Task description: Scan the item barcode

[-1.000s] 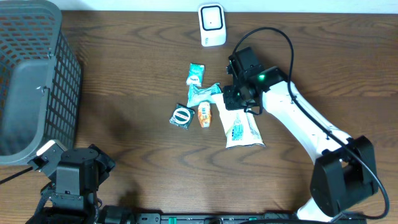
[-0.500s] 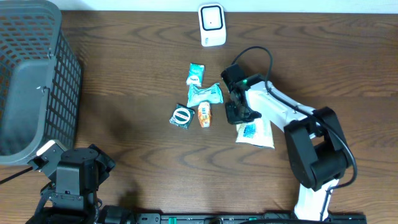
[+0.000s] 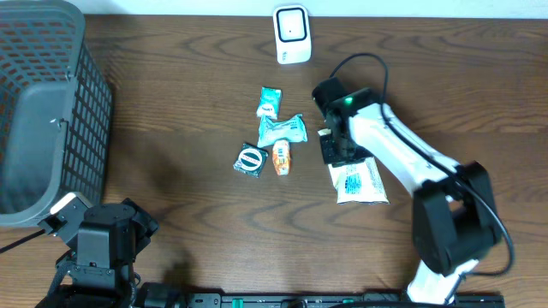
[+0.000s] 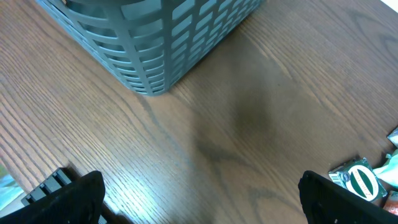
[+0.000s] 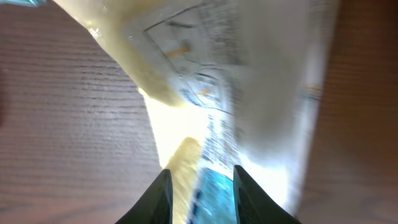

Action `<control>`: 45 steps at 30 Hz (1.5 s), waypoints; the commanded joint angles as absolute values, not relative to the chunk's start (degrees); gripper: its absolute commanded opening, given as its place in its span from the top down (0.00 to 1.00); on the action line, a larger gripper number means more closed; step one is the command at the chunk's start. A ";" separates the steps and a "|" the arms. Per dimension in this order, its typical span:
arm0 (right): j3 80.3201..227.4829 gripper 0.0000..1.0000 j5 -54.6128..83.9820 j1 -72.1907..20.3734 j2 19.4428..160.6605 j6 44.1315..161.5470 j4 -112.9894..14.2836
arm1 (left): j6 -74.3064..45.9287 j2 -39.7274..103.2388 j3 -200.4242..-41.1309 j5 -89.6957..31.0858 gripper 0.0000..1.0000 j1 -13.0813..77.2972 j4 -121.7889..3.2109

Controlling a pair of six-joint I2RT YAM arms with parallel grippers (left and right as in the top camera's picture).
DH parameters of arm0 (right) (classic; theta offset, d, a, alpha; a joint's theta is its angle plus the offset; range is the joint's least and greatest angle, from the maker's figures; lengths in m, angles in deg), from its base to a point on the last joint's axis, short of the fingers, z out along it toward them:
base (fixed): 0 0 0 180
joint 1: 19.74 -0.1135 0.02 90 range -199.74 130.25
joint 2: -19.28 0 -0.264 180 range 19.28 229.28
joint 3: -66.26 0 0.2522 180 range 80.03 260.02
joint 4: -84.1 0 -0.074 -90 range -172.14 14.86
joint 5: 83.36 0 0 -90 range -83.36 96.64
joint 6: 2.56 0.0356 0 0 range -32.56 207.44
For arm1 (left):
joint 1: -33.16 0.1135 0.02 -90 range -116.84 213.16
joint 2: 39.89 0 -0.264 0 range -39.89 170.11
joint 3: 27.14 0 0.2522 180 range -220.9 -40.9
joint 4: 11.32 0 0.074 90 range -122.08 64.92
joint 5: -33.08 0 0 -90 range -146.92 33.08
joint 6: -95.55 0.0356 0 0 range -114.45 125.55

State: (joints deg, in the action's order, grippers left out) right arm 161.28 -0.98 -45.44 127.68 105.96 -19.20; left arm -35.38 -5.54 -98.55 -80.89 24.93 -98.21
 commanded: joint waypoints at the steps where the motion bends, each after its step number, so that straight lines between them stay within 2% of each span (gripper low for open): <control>1: 162.39 0.73 -8.47 -45.15 125.67 105.18 -17.54 | -36.14 -5.61 -98.55 -81.83 0.02 25.32 -98.36; 9: 160.58 0.73 -8.08 -44.91 125.69 105.18 -18.65 | -36.12 -5.61 -98.55 -81.83 0.02 25.32 -98.36; 21: 144.60 0.76 -7.77 -44.48 125.78 105.22 -36.71 | -36.12 -5.61 -98.55 -81.83 0.02 25.32 -98.36; 23: 144.49 0.82 -7.80 -44.48 125.78 105.24 -36.27 | -36.14 -5.61 -98.55 -81.83 0.02 25.32 -98.36; 28: 148.34 0.83 -7.60 -44.43 125.60 105.83 -31.99 | -36.14 -5.61 -98.55 -81.83 0.02 25.32 -98.36; 31: 155.22 0.77 -8.04 -44.04 125.60 105.44 -25.47 | -36.14 -5.61 -98.55 -81.83 0.02 25.32 -98.36; 33: 157.89 0.67 -8.01 -43.93 125.60 104.28 -22.94 | -36.14 -5.61 -98.55 -81.83 0.02 25.32 -98.36; 34: 159.29 0.55 -7.90 -43.95 125.60 103.52 -21.21 | -36.12 -5.61 -98.55 -81.83 0.02 25.32 -98.36; 35: 159.81 0.49 -7.71 -43.95 125.60 103.08 -20.29 | -36.12 -5.61 -98.55 -81.83 0.02 25.32 -98.36; 37: 160.21 0.42 -5.48 -44.10 125.60 101.57 -16.97 | -36.14 -5.61 -98.55 -81.83 0.02 25.32 -98.36; 39: 159.99 0.45 -3.01 -44.10 125.69 101.48 -14.06 | -36.14 -5.61 -98.55 -81.83 0.03 25.32 -98.36; 43: 158.48 0.61 0.25 -44.19 125.69 101.55 -10.83 | -36.12 -5.61 -98.55 -81.83 0.02 25.32 -98.36; 45: 156.67 0.65 0.38 -44.21 125.69 102.40 -11.35 | -36.12 -5.61 -98.55 -81.83 0.02 25.32 -98.36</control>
